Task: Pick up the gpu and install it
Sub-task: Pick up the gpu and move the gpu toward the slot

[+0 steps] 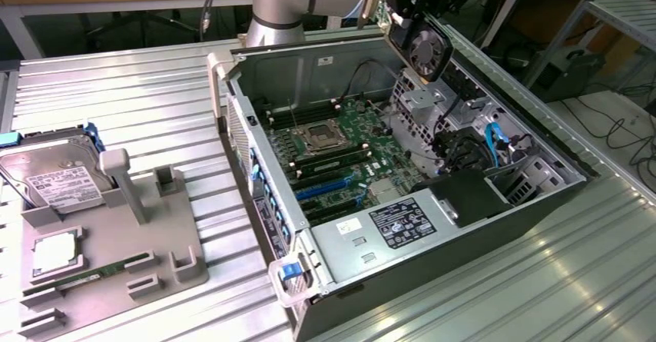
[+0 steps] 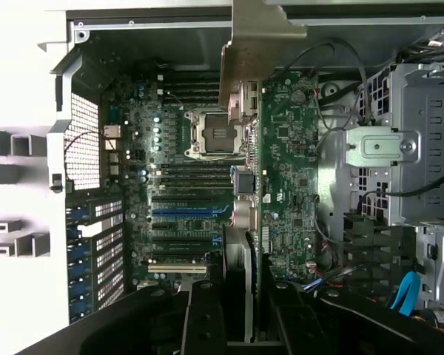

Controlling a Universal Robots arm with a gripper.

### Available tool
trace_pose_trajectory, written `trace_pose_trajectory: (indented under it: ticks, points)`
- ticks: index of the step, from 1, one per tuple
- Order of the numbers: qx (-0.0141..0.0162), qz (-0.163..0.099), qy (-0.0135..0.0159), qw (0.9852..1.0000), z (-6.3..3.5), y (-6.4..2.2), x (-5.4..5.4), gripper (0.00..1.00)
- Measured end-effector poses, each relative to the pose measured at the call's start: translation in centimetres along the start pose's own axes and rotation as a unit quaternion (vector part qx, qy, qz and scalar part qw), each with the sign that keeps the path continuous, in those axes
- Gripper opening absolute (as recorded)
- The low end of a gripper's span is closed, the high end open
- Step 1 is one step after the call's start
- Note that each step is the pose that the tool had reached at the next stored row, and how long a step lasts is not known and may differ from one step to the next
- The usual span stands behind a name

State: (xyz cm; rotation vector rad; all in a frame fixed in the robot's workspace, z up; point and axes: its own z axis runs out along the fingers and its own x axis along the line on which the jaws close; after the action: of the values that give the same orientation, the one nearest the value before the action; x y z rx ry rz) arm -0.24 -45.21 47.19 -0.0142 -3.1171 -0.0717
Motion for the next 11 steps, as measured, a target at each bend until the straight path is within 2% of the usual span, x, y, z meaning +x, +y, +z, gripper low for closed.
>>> trace_pose_trajectory:
  ticks: [11]
  points:
    - [-0.0001,0.0,-0.0001,1.0,0.01,0.0,0.0,0.27]
